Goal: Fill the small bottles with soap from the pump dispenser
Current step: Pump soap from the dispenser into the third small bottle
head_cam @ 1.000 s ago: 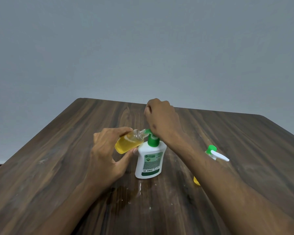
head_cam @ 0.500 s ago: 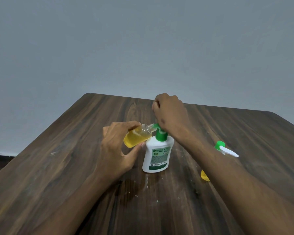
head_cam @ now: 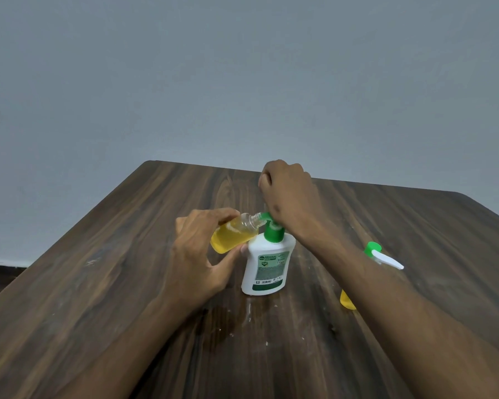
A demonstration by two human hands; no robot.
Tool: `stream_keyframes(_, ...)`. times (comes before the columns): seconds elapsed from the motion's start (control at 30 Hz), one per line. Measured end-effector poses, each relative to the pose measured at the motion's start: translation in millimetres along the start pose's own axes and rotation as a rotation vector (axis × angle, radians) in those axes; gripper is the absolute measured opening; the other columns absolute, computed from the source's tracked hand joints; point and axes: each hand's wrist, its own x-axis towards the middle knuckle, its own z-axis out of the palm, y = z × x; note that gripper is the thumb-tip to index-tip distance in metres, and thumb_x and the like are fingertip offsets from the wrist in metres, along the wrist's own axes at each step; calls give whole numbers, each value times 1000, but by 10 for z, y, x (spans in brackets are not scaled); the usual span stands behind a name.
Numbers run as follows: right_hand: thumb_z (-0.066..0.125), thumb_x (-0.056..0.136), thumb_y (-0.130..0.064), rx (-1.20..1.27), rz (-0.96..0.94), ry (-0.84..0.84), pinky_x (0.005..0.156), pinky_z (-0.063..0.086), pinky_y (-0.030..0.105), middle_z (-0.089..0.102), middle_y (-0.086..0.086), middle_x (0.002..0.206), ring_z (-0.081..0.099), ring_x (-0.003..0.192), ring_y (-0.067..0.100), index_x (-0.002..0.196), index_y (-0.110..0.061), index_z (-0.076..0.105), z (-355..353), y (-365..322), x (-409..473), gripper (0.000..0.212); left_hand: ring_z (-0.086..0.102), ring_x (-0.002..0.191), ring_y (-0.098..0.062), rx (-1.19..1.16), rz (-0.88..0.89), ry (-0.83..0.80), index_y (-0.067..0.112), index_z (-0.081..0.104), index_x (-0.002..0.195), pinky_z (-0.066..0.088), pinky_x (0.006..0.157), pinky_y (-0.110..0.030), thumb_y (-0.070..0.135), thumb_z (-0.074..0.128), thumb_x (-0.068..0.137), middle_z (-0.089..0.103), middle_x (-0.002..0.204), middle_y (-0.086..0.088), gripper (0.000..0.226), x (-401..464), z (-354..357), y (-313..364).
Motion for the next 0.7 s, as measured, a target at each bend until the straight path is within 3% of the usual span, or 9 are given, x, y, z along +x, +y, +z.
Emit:
stream_keyframes(0.1, 45, 93, -19, 38, 18, -18, 56, 56, 38, 65, 1, 78, 63, 65, 22, 85, -19, 62, 12, 2, -8, 20, 65, 103, -16, -3, 6, 7, 13, 70, 118, 45, 89, -44, 28, 85, 82, 70, 114, 8, 41, -3, -4, 4)
stream_keyframes(0.23, 51, 95, -14, -5, -4, -6, 49, 44, 31, 62, 2, 75, 59, 61, 19, 85, -16, 61, 0, -18, 1, 14, 65, 103, -15, -14, 0, 3, 14, 70, 119, 45, 88, -45, 29, 84, 83, 70, 113, 9, 41, 0, -8, 5)
stream_keyframes(0.33, 47, 94, -17, 20, 29, -22, 56, 57, 40, 63, 1, 75, 62, 63, 21, 83, -19, 61, 27, -17, -8, 18, 64, 102, -14, -13, 10, 9, 16, 70, 118, 45, 88, -46, 29, 85, 82, 69, 113, 11, 41, -5, -5, 1)
stream_keyframes(0.47, 49, 95, -16, 7, 21, -23, 50, 48, 31, 63, 1, 75, 60, 62, 18, 85, -17, 62, 9, -5, 18, 16, 63, 103, -12, -20, 7, 0, 16, 69, 119, 45, 87, -45, 31, 84, 83, 67, 114, 14, 42, 0, -9, 9)
stream_keyframes(0.6, 42, 96, -22, 35, 43, -39, 60, 59, 41, 64, 0, 77, 63, 66, 21, 86, -20, 64, 36, -15, -5, 23, 63, 103, -13, -15, 2, -7, 15, 70, 119, 46, 86, -48, 32, 84, 83, 67, 113, 14, 42, -5, -1, 2)
stream_keyframes(0.7, 44, 96, -19, 35, 45, -38, 54, 52, 35, 62, -1, 74, 61, 64, 21, 84, -19, 62, 9, -14, 6, 22, 63, 103, -12, -13, -2, -11, 16, 69, 120, 46, 86, -47, 35, 82, 85, 67, 114, 14, 42, -4, -1, -4)
